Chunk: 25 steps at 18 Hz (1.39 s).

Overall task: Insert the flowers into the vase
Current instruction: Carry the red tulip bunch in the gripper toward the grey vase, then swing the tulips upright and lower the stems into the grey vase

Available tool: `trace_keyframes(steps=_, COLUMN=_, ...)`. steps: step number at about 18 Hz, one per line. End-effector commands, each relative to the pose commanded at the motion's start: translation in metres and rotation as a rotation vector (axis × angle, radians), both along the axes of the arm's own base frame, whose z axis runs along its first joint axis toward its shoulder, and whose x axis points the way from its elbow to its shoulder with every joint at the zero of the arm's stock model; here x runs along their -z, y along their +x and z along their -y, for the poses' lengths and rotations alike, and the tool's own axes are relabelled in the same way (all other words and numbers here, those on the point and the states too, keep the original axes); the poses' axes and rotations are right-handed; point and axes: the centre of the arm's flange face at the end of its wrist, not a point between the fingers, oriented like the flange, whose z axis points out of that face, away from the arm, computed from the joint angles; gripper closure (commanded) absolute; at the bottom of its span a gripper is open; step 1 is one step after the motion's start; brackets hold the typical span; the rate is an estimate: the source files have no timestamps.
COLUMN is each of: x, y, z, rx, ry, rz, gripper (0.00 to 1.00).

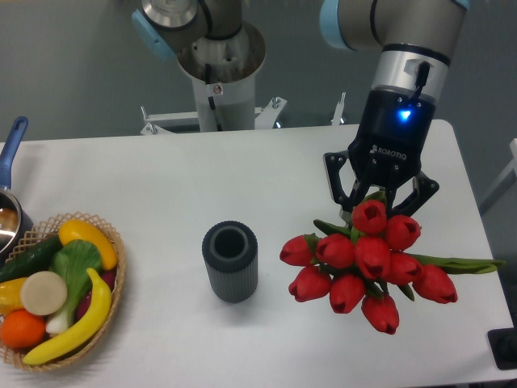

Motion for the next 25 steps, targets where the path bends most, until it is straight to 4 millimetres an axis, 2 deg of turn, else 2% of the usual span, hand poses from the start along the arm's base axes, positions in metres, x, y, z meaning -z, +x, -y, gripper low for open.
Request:
trace_keyframes(steps=13, x=-0.004, y=0.005, z=-0.007, rx=0.015, ry=0.005, rz=-0.008, gripper=0.67)
trace_keyframes(steps=17, x=-0.007, y=0.006, z=-0.014, rx=0.026, ry=0.035, rz=-0.068, gripper=0.67)
trace_keyframes(steps=22, x=0.003, y=0.025, z=-0.044, rx=0.157, ry=0.063, rz=-0.129, gripper=0.68)
trace_keyframes(steps=25, x=0.012, y=0.032, z=-0.054, rx=0.247, ry=0.129, rz=-0.106, gripper=0.68)
